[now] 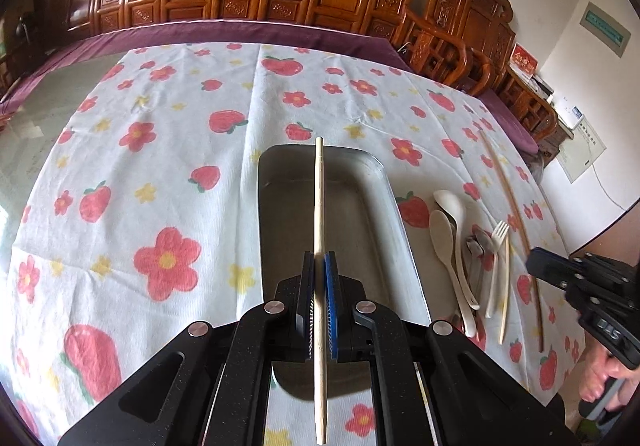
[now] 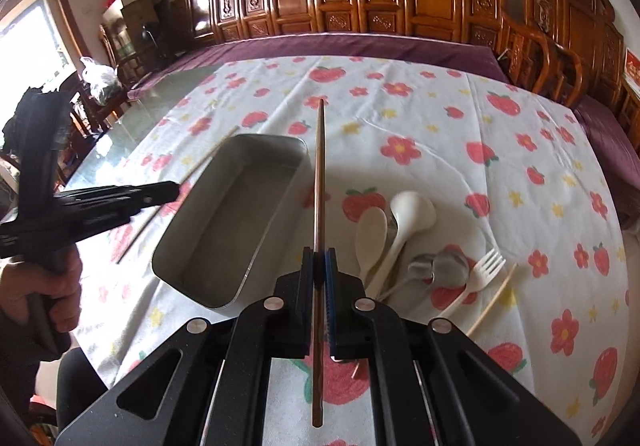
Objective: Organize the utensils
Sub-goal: 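Lower the chopstick into the metal tray and open the left gripper, then carry the held chopstick over the tray and release it with the right gripper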
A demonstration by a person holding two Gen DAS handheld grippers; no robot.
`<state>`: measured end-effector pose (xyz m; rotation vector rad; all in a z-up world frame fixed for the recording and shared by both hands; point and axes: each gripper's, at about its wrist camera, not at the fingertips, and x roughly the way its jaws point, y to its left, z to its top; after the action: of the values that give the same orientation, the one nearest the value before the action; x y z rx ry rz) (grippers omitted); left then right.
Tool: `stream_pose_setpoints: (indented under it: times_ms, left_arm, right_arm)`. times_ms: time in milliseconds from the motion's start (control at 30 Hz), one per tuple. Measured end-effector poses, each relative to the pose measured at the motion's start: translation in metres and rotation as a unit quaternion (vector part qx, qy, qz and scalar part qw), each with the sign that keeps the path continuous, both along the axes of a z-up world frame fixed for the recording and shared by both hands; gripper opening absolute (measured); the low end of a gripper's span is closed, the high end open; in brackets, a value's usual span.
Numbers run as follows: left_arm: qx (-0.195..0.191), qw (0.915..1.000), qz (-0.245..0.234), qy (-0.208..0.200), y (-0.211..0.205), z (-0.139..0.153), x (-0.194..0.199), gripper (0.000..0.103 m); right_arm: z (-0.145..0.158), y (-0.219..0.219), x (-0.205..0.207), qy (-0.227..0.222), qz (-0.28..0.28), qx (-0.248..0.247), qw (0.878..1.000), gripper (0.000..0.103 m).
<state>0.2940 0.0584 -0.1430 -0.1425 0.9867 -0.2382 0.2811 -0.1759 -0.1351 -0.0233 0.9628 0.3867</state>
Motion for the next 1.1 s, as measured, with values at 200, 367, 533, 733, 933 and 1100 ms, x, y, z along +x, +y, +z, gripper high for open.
stream_pose_setpoints:
  times_ms: [200, 367, 533, 733, 933, 1100]
  left_arm:
    - [0.010, 0.9999, -0.003, 0.010, -0.008, -0.011, 0.014, 0.004]
    - [0.025, 0.9994, -0.006, 0.024, -0.015, -0.024, 0.023, 0.005]
    - [0.032, 0.9991, 0.001, 0.029, -0.016, -0.031, 0.028, 0.005]
    - [0.035, 0.9992, 0.004, 0.022, -0.015, -0.026, 0.025, 0.011]
    - [0.044, 0.9990, 0.006, -0.012, -0.009, -0.006, 0.004, 0.033]
    - [0.058, 0.9977, 0.010, -0.034, 0.004, 0.008, -0.016, 0.054]
  right_arm:
    - [0.002, 0.000, 0.001, -0.001, 0.004, 0.005, 1.000, 0.007]
    - [0.000, 0.000, 0.002, -0.001, 0.007, 0.008, 1.000, 0.007]
    - [-0.003, -0.001, 0.004, 0.000, 0.010, 0.012, 1.000, 0.007]
    - [-0.004, 0.000, 0.005, 0.001, 0.009, 0.014, 1.000, 0.007]
    - [-0.007, 0.013, 0.007, 0.000, 0.014, 0.023, 1.000, 0.007]
    - [-0.006, 0.033, 0.011, -0.001, 0.025, 0.032, 0.999, 0.007]
